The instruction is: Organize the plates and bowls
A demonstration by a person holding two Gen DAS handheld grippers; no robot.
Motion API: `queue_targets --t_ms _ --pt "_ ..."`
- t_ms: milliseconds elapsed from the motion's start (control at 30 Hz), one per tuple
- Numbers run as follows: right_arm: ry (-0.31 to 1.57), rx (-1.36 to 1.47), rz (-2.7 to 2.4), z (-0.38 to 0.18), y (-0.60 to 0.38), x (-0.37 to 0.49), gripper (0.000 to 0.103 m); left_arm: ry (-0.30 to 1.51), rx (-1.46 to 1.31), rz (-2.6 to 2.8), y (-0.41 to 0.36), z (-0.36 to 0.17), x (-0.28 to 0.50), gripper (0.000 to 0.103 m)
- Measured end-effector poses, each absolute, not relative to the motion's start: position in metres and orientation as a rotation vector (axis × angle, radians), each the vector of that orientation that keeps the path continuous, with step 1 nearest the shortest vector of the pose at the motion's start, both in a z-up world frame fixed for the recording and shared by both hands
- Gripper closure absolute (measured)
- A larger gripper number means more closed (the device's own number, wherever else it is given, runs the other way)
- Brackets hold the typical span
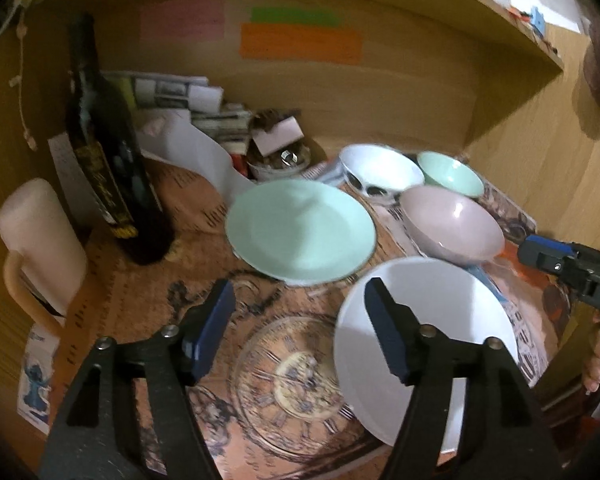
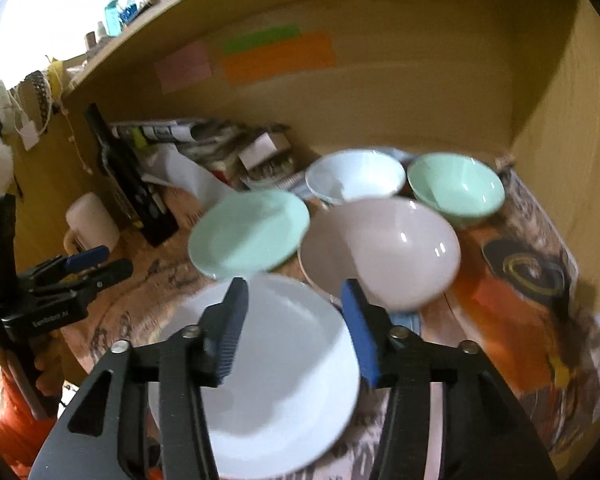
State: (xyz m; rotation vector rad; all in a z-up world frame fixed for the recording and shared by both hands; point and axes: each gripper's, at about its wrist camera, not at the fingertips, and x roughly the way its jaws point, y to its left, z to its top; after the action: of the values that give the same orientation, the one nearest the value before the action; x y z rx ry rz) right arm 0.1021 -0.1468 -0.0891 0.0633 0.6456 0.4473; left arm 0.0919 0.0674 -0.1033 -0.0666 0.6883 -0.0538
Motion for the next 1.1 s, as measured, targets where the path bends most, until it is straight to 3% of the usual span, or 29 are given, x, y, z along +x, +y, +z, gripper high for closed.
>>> queue_targets --t_ms 133,400,1100 --pt "0.617 0.038 0.464 -0.077 -0.134 0.114 0.053 0.673 -0.074 -0.026 0.08 -0.095 0.1 0.019" --pt "0.651 0.004 0.484 -0.077 -0.11 0.151 0.05 0.671 -0.108 0.01 0.105 -0.089 0.128 0.011" --pt "0.946 -0.07 0.523 -0.121 -0.062 0.261 0.051 0.849 -0.132 0.037 0.122 -0.135 0.214 0.01"
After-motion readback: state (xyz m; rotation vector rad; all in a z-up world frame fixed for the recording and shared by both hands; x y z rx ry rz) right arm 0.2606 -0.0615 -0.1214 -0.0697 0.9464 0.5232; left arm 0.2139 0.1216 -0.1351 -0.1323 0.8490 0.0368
